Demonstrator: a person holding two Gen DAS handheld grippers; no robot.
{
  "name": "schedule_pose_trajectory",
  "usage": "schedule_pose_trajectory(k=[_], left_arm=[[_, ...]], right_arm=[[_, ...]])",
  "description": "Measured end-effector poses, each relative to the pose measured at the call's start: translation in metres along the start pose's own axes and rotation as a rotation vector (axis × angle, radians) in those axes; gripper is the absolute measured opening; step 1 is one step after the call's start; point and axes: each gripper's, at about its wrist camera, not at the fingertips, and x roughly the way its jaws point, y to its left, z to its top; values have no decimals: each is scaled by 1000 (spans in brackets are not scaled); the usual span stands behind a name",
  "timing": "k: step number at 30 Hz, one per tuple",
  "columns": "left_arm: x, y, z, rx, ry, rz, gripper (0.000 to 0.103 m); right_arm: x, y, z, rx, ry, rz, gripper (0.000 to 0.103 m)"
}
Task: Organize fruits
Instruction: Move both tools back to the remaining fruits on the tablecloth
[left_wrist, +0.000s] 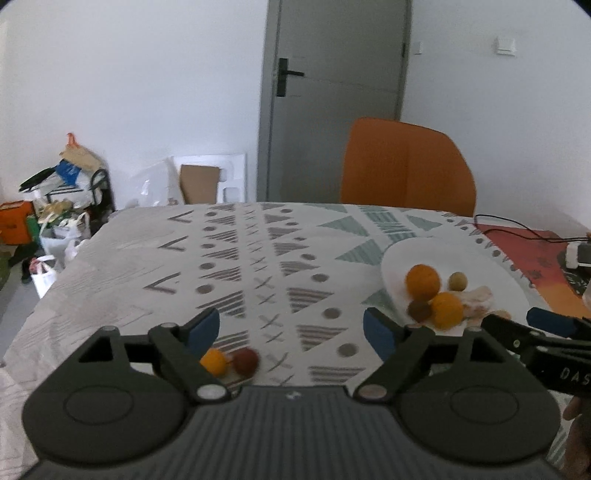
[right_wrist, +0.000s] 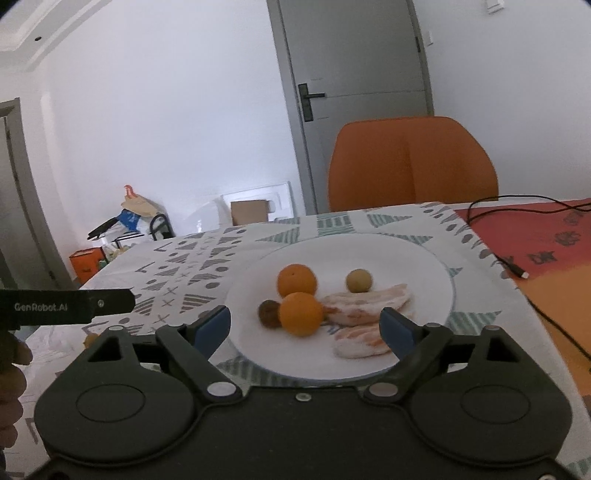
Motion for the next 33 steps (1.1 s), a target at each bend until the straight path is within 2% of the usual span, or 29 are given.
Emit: schedule_pose_trajectory(k=[7,26,33], left_arm=[[-7,24,-11,-33,18,38,84],[-14,72,-35,-111,38,52,84],[-15,91,-41,-152,33,65,80]], right_arm=[[1,20,-1,-31,4,37,95],[12,67,-5,-102,41,94,97],[17,90,-8,-151,54,127,96]])
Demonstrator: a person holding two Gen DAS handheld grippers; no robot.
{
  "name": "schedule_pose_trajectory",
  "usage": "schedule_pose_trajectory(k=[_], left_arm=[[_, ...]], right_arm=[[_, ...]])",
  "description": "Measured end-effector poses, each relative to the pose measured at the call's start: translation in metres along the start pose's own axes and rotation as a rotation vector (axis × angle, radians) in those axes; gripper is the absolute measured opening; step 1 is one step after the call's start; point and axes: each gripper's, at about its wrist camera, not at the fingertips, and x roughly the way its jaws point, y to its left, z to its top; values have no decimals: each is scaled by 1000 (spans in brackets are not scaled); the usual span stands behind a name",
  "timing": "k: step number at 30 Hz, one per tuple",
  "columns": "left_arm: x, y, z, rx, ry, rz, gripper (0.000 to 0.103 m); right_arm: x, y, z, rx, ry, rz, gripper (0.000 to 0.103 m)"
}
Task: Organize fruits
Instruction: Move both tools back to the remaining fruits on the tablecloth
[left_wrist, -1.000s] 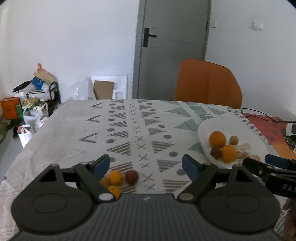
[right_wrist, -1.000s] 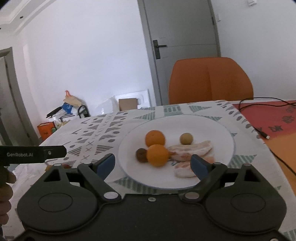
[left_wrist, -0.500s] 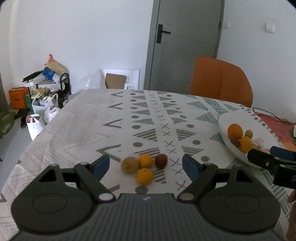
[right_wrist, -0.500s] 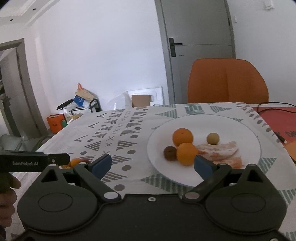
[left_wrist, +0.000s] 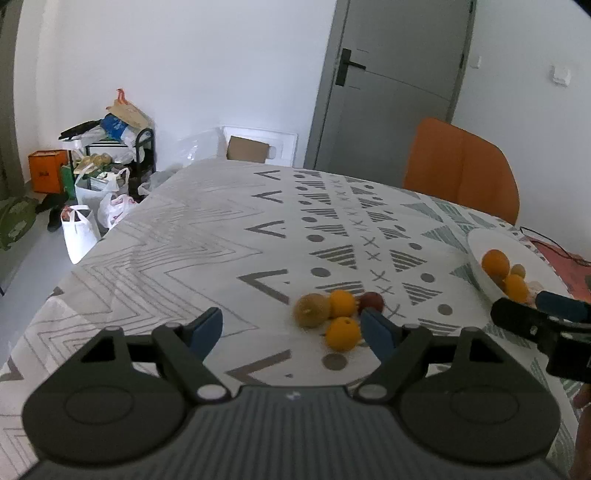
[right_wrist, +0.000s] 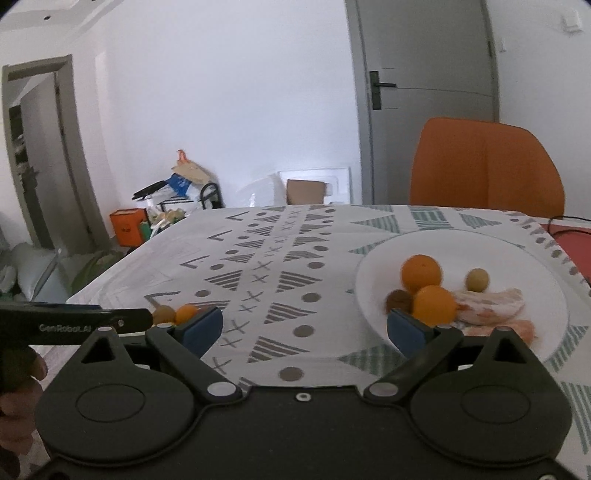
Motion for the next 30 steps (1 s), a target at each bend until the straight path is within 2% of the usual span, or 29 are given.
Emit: schedule_pose_trajectory(k=[5,11,19,25,26,27,28,29,30], left_arm=[[1,14,-2,-22,4,4,73],[3,30,-5,-63,16,3,58],[2,54,-6,-110,16,10,57],[3,63,-6,-130,16,14,54],[4,64,-5,-132,18,14,54],[5,64,-5,-130,18,14,54],[5,63,-5,-124,18,16,53],[6,62,-5,-119,18,17,53],[7,60,-4,-113,20,16,53]], right_arm=[[11,16,1,-27,25,28,95],[26,35,1,-55,67,68,85],[43,60,2,-72,111,131,72],[56,75,0,-78,142,166,67],[57,76,-2,-80,146,175,64],[60,78,-4,-81,152,189,55],[63,78,-6,-78,161,204,36],[67,77,-8,-70,179,220,27],[66,76,-11,-66,161,220,19]])
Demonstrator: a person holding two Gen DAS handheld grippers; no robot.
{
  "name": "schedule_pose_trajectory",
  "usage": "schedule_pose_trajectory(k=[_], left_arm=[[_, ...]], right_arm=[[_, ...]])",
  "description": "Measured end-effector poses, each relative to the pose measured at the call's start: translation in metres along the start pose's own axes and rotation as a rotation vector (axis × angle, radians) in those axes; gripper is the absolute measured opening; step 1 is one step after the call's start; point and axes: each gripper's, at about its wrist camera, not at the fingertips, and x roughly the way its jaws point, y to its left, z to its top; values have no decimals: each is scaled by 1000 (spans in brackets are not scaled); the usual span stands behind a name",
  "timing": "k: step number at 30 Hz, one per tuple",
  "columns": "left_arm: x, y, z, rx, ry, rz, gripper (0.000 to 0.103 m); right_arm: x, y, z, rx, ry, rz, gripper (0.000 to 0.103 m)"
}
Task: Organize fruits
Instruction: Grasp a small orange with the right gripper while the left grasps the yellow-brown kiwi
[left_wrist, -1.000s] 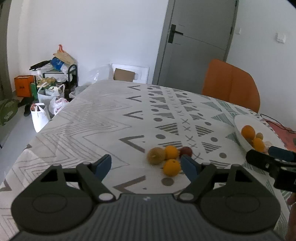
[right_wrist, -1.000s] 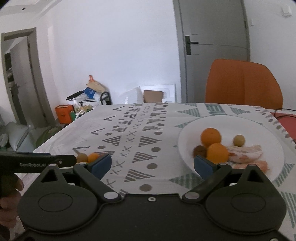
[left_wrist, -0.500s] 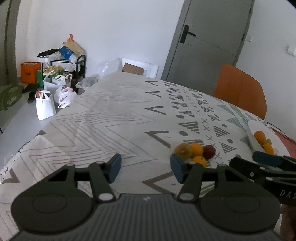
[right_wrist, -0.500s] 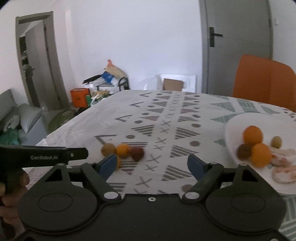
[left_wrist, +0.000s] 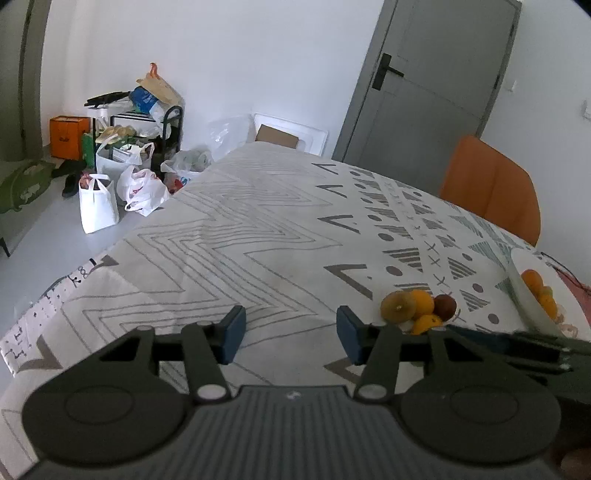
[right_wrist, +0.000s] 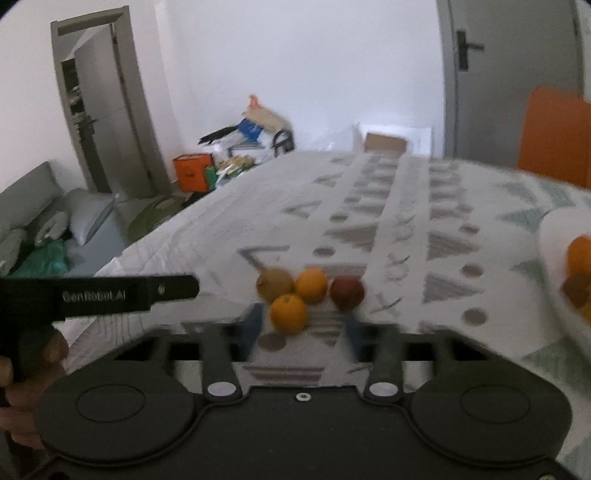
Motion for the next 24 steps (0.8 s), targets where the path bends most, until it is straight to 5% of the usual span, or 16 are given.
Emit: schedule_pose_trajectory(k=[18,24], left_arm=[[19,-52,0,125,27,-40,52],[29,-64,1,150,37,-50,41]], right_arm=[[-31,-38,6,73,-76,-61,19],[-33,-49,7,89,-91,-85,19]])
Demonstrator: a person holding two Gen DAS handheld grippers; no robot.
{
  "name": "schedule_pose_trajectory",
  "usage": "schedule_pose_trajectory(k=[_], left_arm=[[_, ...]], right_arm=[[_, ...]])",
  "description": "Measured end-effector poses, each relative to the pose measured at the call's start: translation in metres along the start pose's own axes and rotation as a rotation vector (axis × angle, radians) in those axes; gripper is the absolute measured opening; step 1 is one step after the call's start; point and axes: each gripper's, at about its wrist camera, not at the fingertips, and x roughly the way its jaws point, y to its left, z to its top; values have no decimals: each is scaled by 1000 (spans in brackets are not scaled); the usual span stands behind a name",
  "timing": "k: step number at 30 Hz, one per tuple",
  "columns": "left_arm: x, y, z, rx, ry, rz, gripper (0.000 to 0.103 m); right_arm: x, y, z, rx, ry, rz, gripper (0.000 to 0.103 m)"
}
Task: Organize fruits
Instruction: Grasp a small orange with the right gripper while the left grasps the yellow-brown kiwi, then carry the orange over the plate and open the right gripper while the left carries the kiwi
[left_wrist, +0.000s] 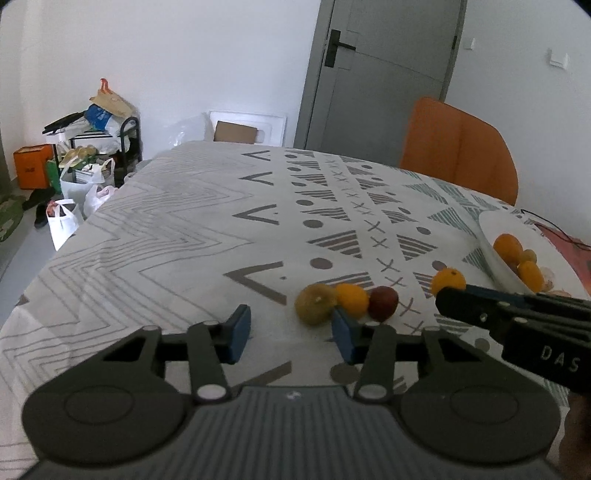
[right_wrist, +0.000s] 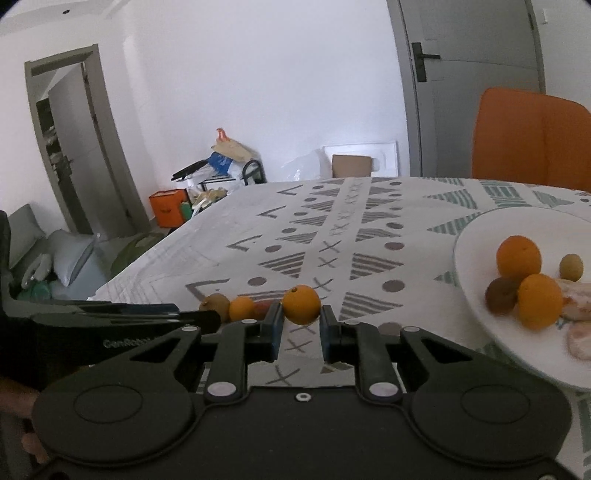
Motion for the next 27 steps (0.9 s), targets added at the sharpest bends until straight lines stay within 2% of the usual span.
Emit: schedule_pose_trajectory(k=[2,3,18,27], left_arm=[[2,-4,1,8,4,-8,22],[3,-5,2,9,9,-12,21],[-28,-22,14,32,-42,-7,21],[-39,-44,16,64,-67,-33,21]], right_arm=[[1,-3,-1,0,4,-23,19],[1,-5,-1,0,2,-36,19],[-30,-9,9,10,-97,-29,19],[-58,-32,6,39,-138,-83,19]])
